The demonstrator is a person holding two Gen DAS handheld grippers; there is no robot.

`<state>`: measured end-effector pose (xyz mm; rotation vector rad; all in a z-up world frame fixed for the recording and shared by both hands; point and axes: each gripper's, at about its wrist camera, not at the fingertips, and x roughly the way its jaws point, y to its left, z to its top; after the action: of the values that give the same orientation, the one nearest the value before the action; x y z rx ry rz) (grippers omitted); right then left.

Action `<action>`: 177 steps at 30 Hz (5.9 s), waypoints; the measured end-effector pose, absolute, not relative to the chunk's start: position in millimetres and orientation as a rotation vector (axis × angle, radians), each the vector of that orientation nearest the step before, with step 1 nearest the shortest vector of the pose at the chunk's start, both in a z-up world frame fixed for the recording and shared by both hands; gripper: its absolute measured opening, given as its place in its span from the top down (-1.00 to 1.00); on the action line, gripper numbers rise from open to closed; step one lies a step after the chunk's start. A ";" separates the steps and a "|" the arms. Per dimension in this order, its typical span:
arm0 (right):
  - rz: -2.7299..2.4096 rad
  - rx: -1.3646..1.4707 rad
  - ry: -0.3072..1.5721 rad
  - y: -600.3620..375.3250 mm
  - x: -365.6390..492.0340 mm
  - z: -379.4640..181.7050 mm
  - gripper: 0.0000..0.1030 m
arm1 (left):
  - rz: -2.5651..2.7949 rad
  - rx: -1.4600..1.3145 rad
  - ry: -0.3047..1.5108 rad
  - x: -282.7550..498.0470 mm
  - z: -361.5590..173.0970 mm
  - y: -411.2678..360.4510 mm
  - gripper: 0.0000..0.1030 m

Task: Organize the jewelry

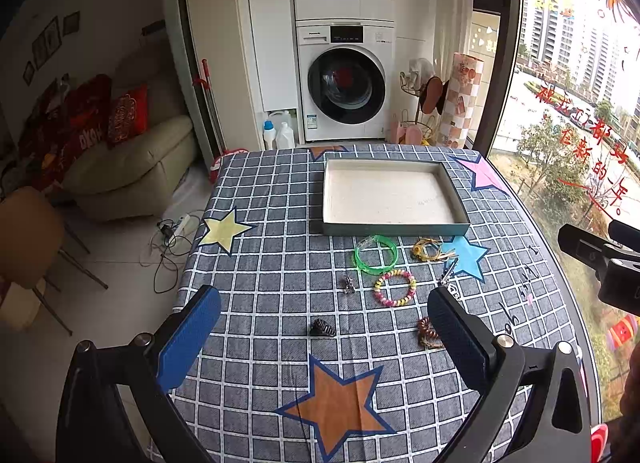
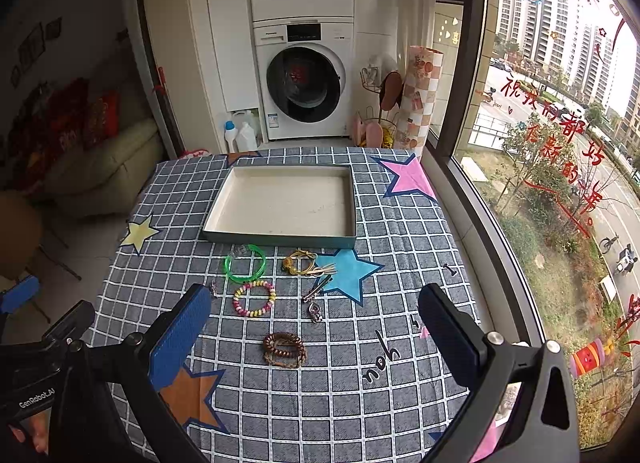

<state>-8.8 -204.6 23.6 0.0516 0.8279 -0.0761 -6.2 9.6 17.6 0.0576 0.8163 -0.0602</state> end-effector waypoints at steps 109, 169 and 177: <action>0.284 0.271 1.306 -231.6 100.3 -180.1 0.76 | -0.127 -0.106 1.193 113.1 -171.1 15.3 0.32; 0.234 0.337 1.185 -290.4 334.9 -207.3 -0.20 | -0.086 0.129 1.119 333.7 -198.6 -104.8 0.30; 0.256 0.390 1.120 -296.0 325.7 -176.4 -0.22 | -0.071 0.136 1.021 323.7 -169.5 -103.5 -1.00</action>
<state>325.7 -296.0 -176.4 0.3901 1.1200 0.2558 323.7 -103.5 -169.5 0.1359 1.0207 -0.0709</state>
